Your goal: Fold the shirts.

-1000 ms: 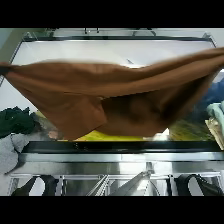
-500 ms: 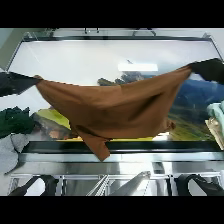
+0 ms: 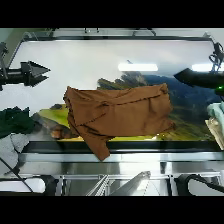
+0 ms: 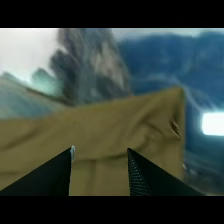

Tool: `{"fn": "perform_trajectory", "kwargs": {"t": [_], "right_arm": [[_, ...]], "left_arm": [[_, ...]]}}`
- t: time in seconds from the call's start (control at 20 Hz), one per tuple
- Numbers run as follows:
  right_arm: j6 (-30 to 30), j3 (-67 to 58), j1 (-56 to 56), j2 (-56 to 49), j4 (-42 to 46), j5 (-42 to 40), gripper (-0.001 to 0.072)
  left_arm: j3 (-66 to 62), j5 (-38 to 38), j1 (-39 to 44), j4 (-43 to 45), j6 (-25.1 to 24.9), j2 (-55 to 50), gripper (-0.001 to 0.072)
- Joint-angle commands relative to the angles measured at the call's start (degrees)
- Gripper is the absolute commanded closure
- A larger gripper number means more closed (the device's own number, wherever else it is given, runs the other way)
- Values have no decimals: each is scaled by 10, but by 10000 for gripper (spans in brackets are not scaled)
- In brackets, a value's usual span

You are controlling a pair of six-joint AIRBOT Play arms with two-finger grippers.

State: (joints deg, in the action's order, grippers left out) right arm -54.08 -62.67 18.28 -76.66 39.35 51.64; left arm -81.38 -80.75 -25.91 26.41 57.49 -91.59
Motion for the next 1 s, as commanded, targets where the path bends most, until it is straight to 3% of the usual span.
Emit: {"fn": "perform_trajectory", "kwargs": {"t": [0.0,0.1,0.25,0.55,0.85,0.9,0.95], "right_arm": [[0,8,81,-12,71,150,324],[1,39,116,-12,120,194,324],[7,100,132,-12,166,206,325],[18,181,120,-66,150,179,327],[23,182,66,-114,117,208,352],[29,182,57,-120,109,205,444],[40,182,50,-123,99,201,622]], "left_arm": [[-5,-77,-37,100,65,-16,73],[63,-78,-42,152,67,11,73],[171,-67,-42,163,55,45,73],[268,-60,-42,161,47,55,73],[305,-68,-42,161,47,55,73],[316,-64,-42,161,47,55,73],[326,-57,-42,161,47,55,73]]}}
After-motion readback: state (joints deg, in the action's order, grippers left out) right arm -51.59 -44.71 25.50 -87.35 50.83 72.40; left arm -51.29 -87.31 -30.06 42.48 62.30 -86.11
